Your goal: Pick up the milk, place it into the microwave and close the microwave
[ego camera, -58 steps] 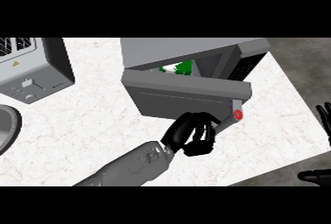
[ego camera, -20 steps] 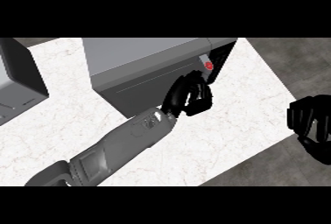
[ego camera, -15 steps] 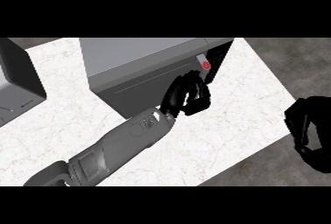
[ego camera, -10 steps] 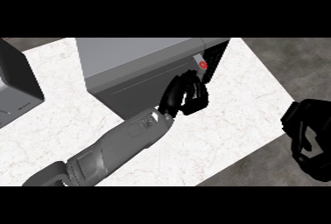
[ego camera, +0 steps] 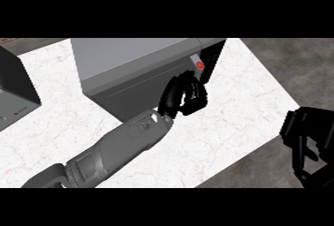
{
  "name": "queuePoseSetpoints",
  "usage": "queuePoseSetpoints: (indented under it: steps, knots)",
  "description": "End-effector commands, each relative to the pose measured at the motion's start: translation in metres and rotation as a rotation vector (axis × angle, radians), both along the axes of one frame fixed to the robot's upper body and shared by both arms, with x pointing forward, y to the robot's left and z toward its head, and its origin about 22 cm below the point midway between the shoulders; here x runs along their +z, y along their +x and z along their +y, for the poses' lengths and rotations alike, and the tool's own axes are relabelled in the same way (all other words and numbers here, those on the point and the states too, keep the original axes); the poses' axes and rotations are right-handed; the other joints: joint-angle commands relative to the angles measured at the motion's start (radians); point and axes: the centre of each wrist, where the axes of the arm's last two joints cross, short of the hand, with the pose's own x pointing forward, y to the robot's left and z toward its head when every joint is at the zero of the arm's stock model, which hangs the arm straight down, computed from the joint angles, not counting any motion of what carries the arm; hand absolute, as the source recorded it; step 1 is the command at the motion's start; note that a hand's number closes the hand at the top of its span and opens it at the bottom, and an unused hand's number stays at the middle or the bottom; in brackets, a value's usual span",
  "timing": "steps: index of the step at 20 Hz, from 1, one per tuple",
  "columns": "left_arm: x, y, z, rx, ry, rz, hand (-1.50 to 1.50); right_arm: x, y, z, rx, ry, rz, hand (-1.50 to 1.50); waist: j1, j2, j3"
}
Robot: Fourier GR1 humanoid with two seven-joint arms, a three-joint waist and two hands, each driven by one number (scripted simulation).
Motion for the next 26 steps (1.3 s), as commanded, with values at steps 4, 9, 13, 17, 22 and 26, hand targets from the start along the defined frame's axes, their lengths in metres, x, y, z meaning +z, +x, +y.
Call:
queuePoseSetpoints:
  steps: [4, 9, 13, 17, 22, 26]
  knots:
    - [0.040, 0.012, -0.028, 0.121, -0.144, -0.061, 1.50, 0.000, -0.007, 0.005, 0.055, 0.024, -0.004, 1.50, 0.012, -0.012, -0.006]
    - [0.037, 0.007, -0.019, 0.105, -0.387, 0.258, 1.50, -0.016, -0.022, 0.020, 0.170, -0.071, 0.104, 1.50, 0.043, 0.026, -0.019]
    - [0.033, 0.011, -0.009, 0.113, -0.507, 0.324, 1.50, -0.027, -0.036, 0.028, 0.182, -0.072, 0.159, 1.50, 0.070, 0.019, -0.017]
    - [0.015, 0.012, 0.001, 0.098, -0.547, 0.373, 1.50, -0.035, -0.049, 0.034, 0.157, -0.025, 0.191, 1.50, 0.100, 0.013, -0.015]
    - [0.005, 0.013, 0.008, 0.044, -0.585, 0.413, 1.50, -0.038, -0.065, 0.046, 0.148, 0.008, 0.192, 1.50, 0.129, 0.006, -0.014]
    - [-0.006, 0.015, 0.020, 0.006, -0.588, 0.422, 1.50, -0.040, -0.076, 0.054, 0.138, 0.023, 0.203, 1.50, 0.150, 0.012, -0.015]
